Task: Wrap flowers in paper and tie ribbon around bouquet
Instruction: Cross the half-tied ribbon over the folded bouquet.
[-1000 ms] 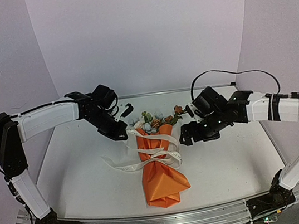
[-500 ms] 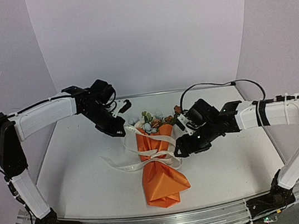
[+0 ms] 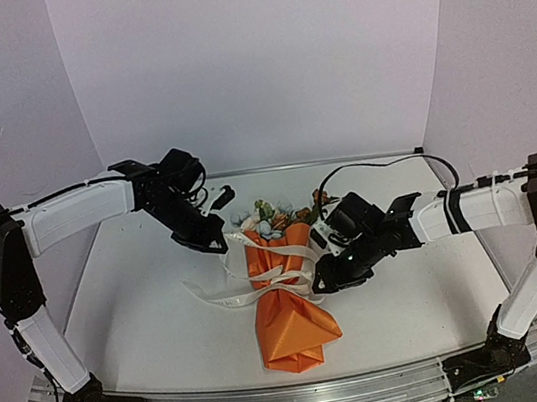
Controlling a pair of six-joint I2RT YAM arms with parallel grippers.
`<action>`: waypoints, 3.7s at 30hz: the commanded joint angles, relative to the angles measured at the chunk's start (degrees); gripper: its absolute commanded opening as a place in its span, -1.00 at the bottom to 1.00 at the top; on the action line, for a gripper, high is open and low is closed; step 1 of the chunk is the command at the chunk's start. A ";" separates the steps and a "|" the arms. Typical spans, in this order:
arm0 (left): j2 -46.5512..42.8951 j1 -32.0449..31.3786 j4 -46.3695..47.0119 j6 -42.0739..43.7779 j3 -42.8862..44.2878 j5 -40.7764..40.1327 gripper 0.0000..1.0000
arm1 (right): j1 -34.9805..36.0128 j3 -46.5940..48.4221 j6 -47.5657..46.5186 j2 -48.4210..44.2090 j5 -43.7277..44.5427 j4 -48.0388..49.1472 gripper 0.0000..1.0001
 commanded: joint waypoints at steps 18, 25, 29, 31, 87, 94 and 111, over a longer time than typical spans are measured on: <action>-7.01 0.31 -3.98 -8.24 -2.84 24.89 -1.00 | -0.02 8.86 1.27 0.17 7.95 -6.04 -1.00; -9.62 0.39 6.00 -17.06 -7.82 37.55 -1.00 | -1.99 15.90 1.40 4.65 5.87 -7.23 -1.00; -12.40 0.24 21.38 -28.34 -13.27 45.27 -1.00 | -3.29 20.49 1.01 7.95 3.92 -7.85 -1.00; -13.21 -0.09 26.40 -32.96 -15.16 45.87 -0.98 | -4.00 22.63 1.10 9.85 1.94 -8.20 -1.00; 0.20 -18.06 48.09 -44.68 -14.74 19.90 0.13 | -7.18 29.28 -1.23 12.24 -8.69 -11.73 -1.00; -4.94 -17.97 39.11 -33.72 -12.56 15.09 0.23 | -7.20 28.85 -1.55 11.20 -9.22 -11.73 -1.00; -9.70 -8.25 39.99 -14.54 -16.53 11.19 0.04 | -5.91 25.31 -0.69 7.73 -10.03 -7.13 -1.00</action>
